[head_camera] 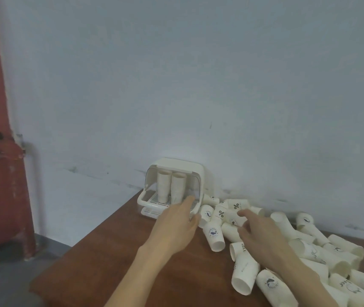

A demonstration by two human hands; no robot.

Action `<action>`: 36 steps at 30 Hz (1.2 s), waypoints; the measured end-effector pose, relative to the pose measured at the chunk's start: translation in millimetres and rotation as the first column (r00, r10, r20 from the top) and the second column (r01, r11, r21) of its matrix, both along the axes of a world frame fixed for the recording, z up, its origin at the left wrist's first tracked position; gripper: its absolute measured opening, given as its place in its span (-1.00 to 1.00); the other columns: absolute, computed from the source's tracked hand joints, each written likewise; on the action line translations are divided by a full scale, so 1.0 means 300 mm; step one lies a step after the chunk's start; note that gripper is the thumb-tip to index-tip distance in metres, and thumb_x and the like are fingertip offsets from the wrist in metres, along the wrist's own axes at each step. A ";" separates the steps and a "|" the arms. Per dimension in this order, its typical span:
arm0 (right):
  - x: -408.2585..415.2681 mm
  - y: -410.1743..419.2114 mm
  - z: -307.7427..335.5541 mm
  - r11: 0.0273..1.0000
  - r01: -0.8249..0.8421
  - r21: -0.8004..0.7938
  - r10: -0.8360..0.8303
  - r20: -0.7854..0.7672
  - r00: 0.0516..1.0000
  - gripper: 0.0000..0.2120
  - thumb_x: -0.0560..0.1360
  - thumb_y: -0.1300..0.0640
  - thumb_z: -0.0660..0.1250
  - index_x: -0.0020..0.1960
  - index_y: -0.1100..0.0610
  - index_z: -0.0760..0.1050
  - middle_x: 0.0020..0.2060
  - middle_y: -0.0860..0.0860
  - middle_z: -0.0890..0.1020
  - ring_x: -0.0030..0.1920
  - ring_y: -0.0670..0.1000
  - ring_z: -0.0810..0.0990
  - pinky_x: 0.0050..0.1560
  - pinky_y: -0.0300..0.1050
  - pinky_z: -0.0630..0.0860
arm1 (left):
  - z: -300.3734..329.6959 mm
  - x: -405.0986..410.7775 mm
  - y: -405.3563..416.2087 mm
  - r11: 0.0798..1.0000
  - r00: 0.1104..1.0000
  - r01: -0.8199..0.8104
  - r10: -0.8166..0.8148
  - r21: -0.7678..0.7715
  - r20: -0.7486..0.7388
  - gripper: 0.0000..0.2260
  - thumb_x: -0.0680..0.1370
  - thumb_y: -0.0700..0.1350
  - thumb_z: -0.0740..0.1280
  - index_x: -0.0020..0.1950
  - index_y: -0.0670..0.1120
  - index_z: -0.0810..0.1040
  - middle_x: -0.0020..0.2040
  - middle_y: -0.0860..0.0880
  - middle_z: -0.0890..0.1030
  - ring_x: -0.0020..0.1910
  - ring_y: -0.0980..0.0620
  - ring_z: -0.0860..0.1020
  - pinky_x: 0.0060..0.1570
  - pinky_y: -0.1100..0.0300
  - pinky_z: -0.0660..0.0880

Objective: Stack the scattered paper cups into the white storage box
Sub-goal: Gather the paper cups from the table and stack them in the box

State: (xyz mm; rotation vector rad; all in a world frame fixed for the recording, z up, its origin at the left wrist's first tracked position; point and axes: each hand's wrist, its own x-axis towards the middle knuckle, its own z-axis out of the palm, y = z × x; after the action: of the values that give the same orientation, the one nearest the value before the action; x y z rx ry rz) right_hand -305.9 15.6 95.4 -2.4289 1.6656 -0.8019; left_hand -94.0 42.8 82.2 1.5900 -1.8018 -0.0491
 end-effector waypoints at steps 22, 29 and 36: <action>-0.252 0.151 -0.118 0.984 0.159 0.079 -0.169 0.138 0.976 -0.64 0.57 0.17 0.19 0.36 0.07 0.40 -0.24 -0.06 0.63 -0.17 -0.15 0.50 -0.06 -0.21 0.36 | -0.159 -0.223 -0.090 0.975 0.980 0.197 -0.197 0.106 -0.008 -0.60 0.56 0.05 0.20 0.40 0.11 0.28 -0.14 0.00 0.56 -0.02 -0.12 0.53 0.04 -0.05 0.49; -0.344 0.180 -0.178 0.970 0.220 0.103 -0.232 0.120 0.965 -0.63 0.57 0.15 0.18 0.38 0.03 0.38 -0.18 -0.07 0.63 0.01 -0.05 0.54 0.05 -0.16 0.39 | -0.272 -0.387 -0.207 0.926 0.961 0.228 -0.264 0.300 0.085 -0.58 0.60 0.03 0.17 0.45 0.03 0.27 0.03 -0.02 0.59 0.10 -0.06 0.53 0.03 0.03 0.48; -0.378 0.177 -0.241 0.965 0.224 0.133 -0.239 0.107 0.965 -0.63 0.58 0.13 0.17 0.38 0.01 0.36 -0.17 -0.10 0.60 0.02 -0.01 0.53 0.13 -0.06 0.42 | -0.341 -0.482 -0.309 0.884 0.850 0.022 -0.262 0.467 0.456 -0.44 0.58 0.25 0.08 0.52 0.03 0.17 0.33 -0.09 0.50 0.29 -0.12 0.45 0.16 -0.01 0.39</action>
State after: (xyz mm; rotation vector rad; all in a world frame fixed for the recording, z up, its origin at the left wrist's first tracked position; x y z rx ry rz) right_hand -419.4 68.9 23.1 -2.0874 1.9142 -0.8334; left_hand -238.5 -49.9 -20.1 1.9058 -2.4661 -0.1332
